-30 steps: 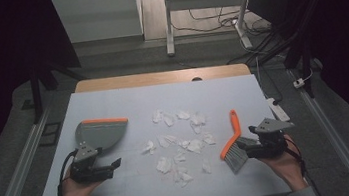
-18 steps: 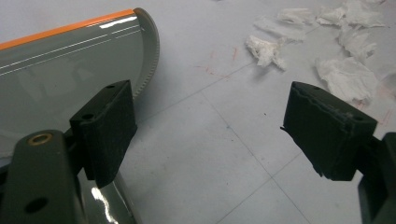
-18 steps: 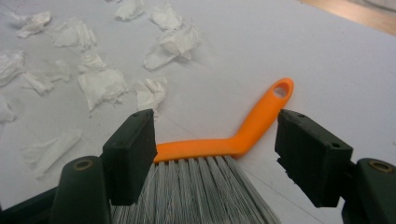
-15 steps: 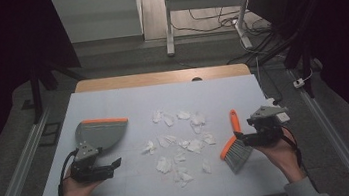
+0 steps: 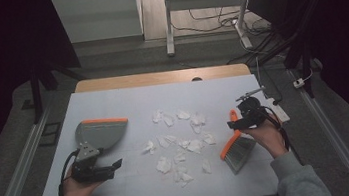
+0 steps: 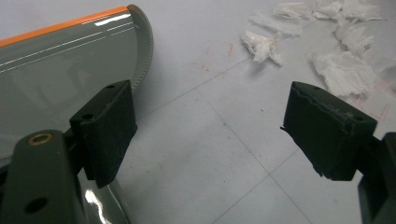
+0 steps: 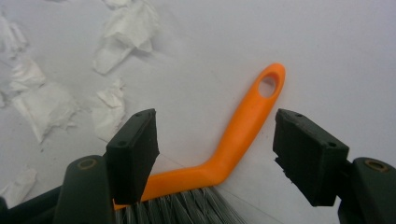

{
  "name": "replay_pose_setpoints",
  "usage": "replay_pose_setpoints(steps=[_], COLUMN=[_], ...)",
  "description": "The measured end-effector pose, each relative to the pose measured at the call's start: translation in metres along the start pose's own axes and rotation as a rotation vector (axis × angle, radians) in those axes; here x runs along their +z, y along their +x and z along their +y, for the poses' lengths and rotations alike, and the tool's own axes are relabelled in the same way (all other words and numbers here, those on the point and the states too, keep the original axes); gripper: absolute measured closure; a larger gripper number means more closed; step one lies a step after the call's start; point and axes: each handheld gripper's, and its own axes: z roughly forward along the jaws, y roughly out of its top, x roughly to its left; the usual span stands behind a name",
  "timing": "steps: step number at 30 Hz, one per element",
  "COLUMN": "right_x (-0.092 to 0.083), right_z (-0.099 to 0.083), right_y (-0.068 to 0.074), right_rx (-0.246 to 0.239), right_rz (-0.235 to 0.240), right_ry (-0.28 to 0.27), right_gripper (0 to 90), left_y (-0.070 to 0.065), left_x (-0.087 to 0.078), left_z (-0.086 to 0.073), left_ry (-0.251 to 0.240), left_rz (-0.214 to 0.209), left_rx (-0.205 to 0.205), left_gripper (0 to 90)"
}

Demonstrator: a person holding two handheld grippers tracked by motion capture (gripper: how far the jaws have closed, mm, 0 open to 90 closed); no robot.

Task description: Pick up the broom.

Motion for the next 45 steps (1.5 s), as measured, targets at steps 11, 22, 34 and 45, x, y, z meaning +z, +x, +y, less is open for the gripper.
replay_pose_setpoints(steps=[11,22,34,45], right_x=[0.032,0.046,0.053,0.059], right_z=[0.007,0.007,0.005,0.008], right_y=[-0.002,-0.007,-0.008,0.005], right_rx=[0.162,0.264,0.342,0.421], right_rz=[-0.051,-0.085,-0.114,-0.201], right_ry=[0.213,0.314,0.369,0.39], right_gripper=[31.5,36.8,51.6,67.7], left_y=[-0.002,-0.002,-0.003,-0.004], left_x=[0.002,0.001,-0.001,-0.002], left_z=[0.0,-0.001,-0.001,-0.002], left_ry=[0.003,-0.004,-0.01,-0.012], left_rz=[-0.015,-0.019,-0.026,-0.021], left_rx=[0.009,0.008,0.013,0.01], left_gripper=[17.8,17.8,17.9,17.9])
